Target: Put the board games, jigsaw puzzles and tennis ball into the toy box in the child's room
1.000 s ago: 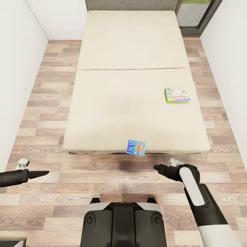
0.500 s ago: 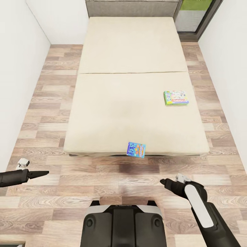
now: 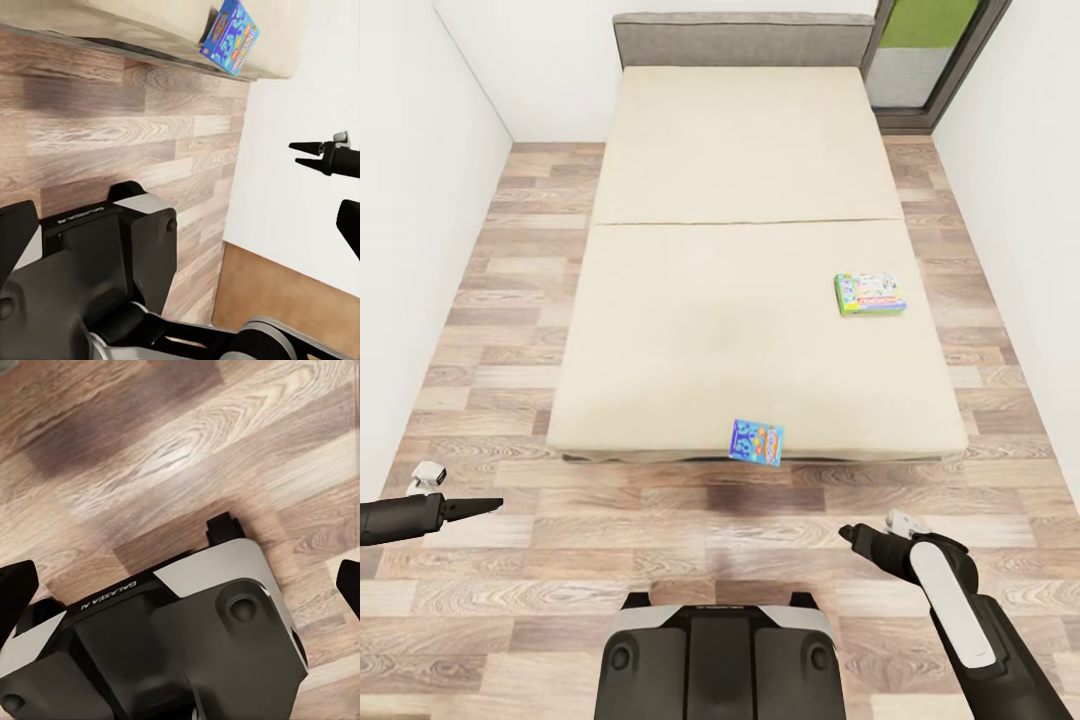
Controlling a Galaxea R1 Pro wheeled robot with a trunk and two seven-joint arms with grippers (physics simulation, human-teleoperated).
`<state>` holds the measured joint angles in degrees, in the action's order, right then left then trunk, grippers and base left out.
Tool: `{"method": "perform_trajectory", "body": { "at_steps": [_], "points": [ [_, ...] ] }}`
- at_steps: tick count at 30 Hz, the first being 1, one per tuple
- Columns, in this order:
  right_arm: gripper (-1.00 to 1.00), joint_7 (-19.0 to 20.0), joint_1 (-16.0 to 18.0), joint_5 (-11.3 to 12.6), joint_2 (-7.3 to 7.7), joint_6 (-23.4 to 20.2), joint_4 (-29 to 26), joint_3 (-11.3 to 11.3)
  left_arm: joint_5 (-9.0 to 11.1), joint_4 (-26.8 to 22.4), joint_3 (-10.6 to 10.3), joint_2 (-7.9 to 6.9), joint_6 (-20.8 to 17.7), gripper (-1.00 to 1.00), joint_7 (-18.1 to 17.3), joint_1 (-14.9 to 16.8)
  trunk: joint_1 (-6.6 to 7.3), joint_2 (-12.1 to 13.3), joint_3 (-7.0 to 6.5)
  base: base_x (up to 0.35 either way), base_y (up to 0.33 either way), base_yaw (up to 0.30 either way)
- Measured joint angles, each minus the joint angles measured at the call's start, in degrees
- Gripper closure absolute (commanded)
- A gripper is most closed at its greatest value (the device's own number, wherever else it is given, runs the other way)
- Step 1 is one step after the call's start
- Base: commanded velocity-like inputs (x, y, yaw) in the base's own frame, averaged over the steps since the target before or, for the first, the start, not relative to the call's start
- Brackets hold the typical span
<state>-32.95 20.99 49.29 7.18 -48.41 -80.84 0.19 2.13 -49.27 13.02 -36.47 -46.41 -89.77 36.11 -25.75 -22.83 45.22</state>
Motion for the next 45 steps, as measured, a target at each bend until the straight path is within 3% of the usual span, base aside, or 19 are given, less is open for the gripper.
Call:
{"method": "perform_trajectory", "body": {
  "at_steps": [27,45],
  "points": [
    [-1.0,-0.2,0.07,0.08,0.09,1.79,1.3,2.45,-0.08,0.31,-0.33,0.67,-0.09,-1.0,0.2,-0.01,0.0,0.0,-2.58,0.0,0.0,0.0],
    [-1.0,-0.5,0.07,0.08,0.01,1.92,1.45,2.63,-0.17,0.32,-0.35,0.89,-0.09,-1.0,0.23,-0.02,0.0,0.0,-4.3,0.0,0.0,0.0]
  ]
}}
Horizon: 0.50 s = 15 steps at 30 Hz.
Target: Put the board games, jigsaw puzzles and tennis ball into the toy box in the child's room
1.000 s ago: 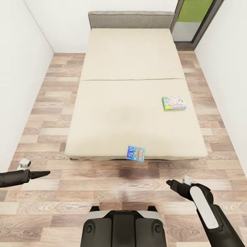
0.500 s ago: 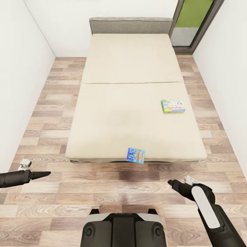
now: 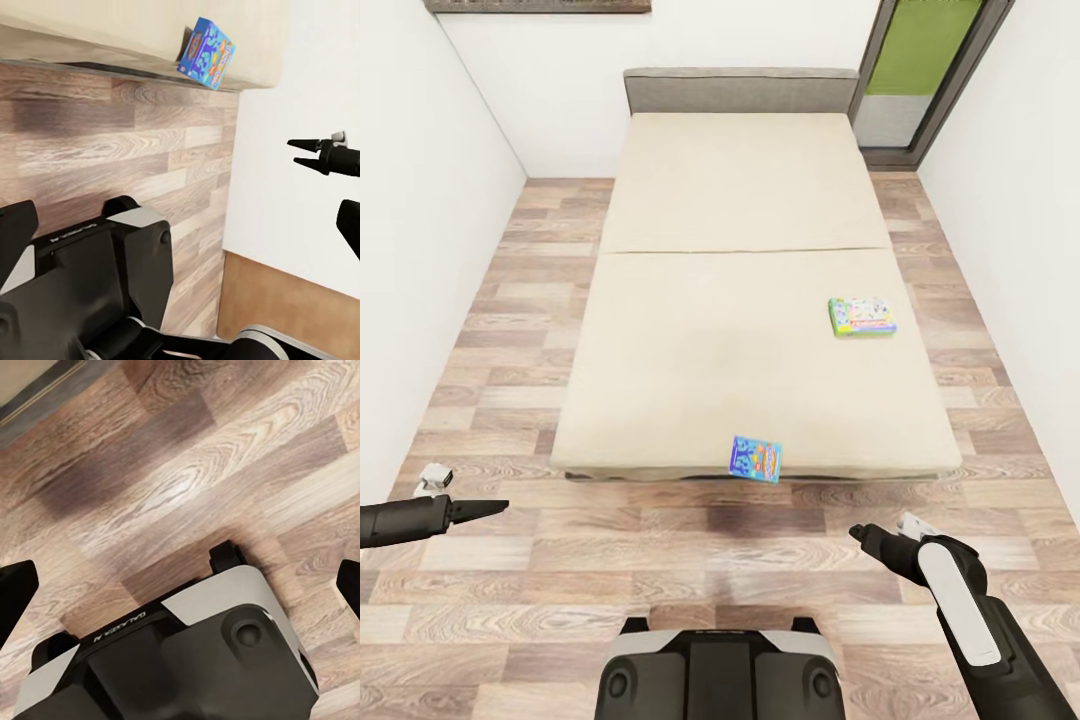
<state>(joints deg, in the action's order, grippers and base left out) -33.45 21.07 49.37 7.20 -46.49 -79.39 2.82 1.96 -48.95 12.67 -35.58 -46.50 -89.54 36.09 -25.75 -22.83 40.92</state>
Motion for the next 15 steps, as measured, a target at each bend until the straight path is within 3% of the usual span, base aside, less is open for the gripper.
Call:
{"method": "perform_trajectory", "body": {
  "at_steps": [15],
  "points": [
    [-1.0,-0.04,0.0,0.12,0.0,0.11,1.19,0.04,0.04,0.0,0.0,0.01,0.0,-1.0,-0.05,-0.01,0.0,0.0,-1.43,0.0,0.0,0.0]
  ]
}}
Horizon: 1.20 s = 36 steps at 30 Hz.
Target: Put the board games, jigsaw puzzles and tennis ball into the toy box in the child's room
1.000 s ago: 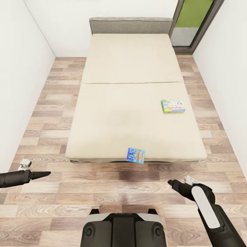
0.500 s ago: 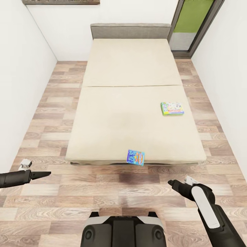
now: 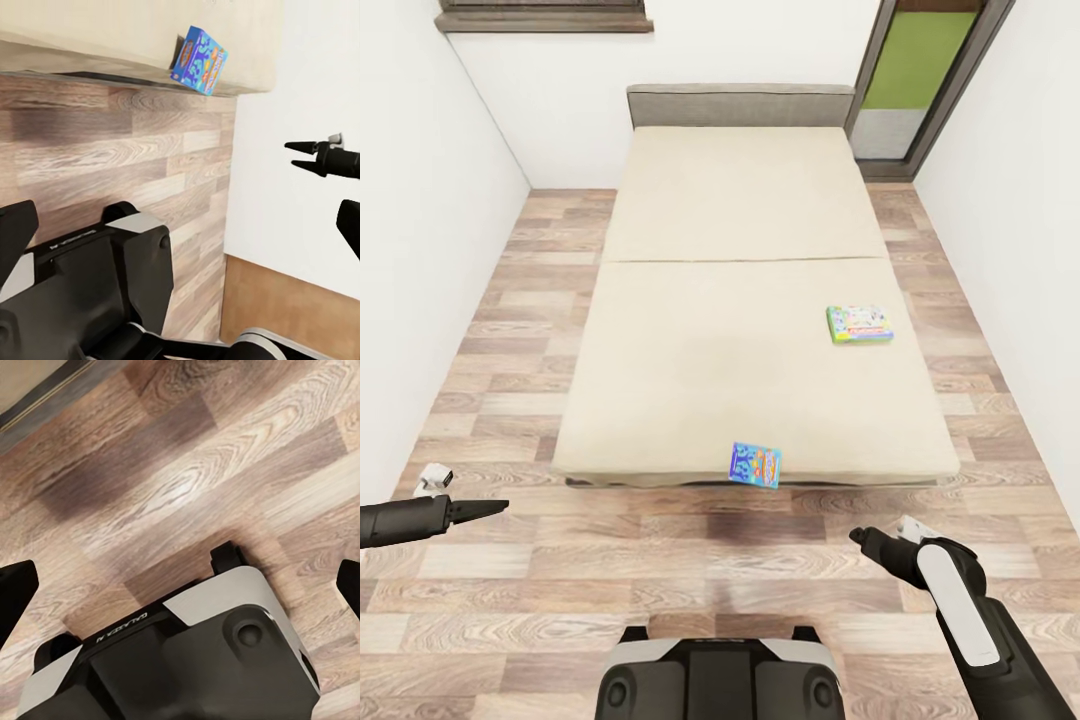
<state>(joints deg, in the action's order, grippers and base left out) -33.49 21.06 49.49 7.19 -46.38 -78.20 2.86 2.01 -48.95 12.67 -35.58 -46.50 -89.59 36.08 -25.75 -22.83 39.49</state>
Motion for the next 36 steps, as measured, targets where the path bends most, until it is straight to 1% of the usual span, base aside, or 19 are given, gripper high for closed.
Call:
{"method": "perform_trajectory", "body": {
  "at_steps": [18,36],
  "points": [
    [-1.0,0.04,0.0,-0.06,0.0,0.0,0.59,-0.04,0.03,0.0,0.0,0.0,0.0,-1.0,-0.01,0.0,0.0,0.0,-1.72,0.0,0.0,0.0],
    [-1.0,0.04,0.0,-0.08,-0.08,0.0,2.7,-0.11,0.03,0.0,0.0,0.0,0.0,-1.0,-0.12,0.02,0.0,0.0,-3.44,0.0,0.0,0.0]
  ]
}}
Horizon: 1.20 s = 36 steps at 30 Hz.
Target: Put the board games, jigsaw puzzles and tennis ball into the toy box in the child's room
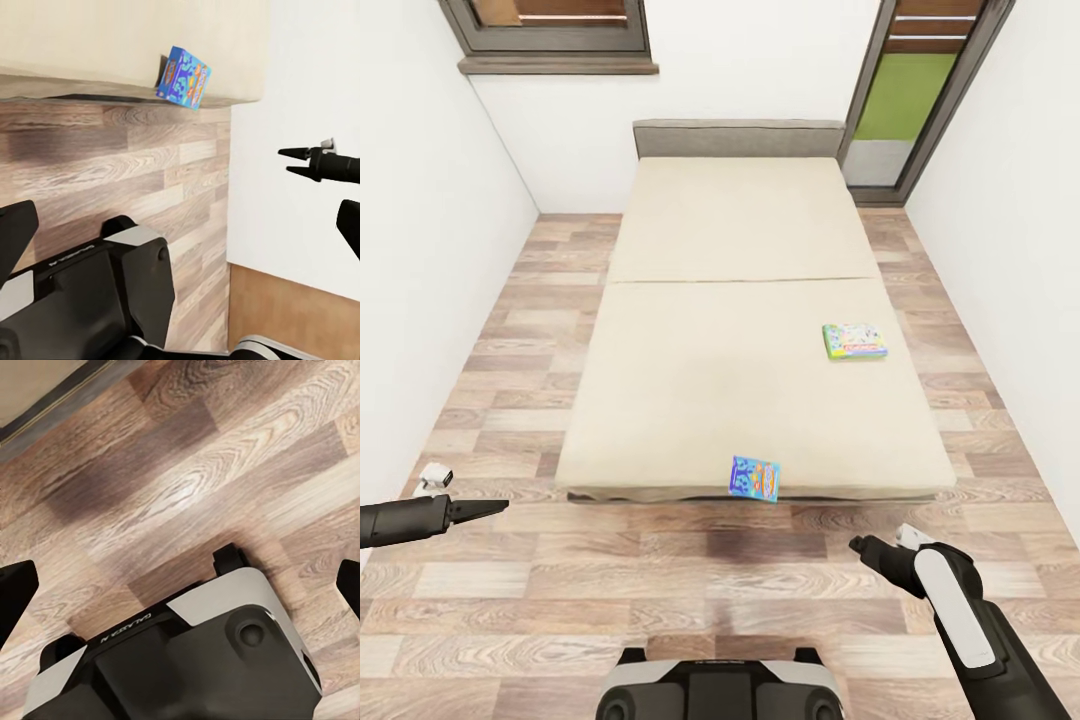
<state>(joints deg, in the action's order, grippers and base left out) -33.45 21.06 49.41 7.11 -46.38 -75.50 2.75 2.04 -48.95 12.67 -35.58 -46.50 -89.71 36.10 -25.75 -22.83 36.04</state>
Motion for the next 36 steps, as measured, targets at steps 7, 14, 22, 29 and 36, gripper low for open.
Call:
{"method": "perform_trajectory", "body": {
  "at_steps": [7,14,22,29,36],
  "points": [
    [-1.0,0.0,0.0,0.0,0.0,0.0,0.29,-0.02,0.0,0.0,0.0,0.07,0.0,-1.0,0.03,-0.01,0.0,0.0,-0.67,0.0,0.0,0.0],
    [-1.0,0.0,0.0,0.0,-0.01,0.0,0.46,-0.02,0.0,0.0,0.0,0.09,0.0,-1.0,0.13,-0.01,0.0,0.0,-1.34,0.0,0.0,0.0],
    [-1.0,0.0,0.0,0.0,-0.01,0.03,0.8,0.04,0.0,0.0,-0.02,0.09,0.0,-1.0,0.15,-0.01,0.0,0.0,-2.1,0.0,0.0,0.0],
    [-1.0,0.0,0.0,0.0,-0.01,0.04,0.92,0.01,0.0,0.0,-0.01,0.09,0.0,-1.0,0.18,-0.05,0.0,0.0,-2.77,0.0,0.0,0.0],
    [-1.0,0.0,0.0,-0.04,-0.01,0.07,1.29,-0.2,0.0,0.0,0.0,0.09,0.0,-1.0,0.14,-0.01,0.0,0.0,-3.44,0.0,0.0,0.0]
  ]
}}
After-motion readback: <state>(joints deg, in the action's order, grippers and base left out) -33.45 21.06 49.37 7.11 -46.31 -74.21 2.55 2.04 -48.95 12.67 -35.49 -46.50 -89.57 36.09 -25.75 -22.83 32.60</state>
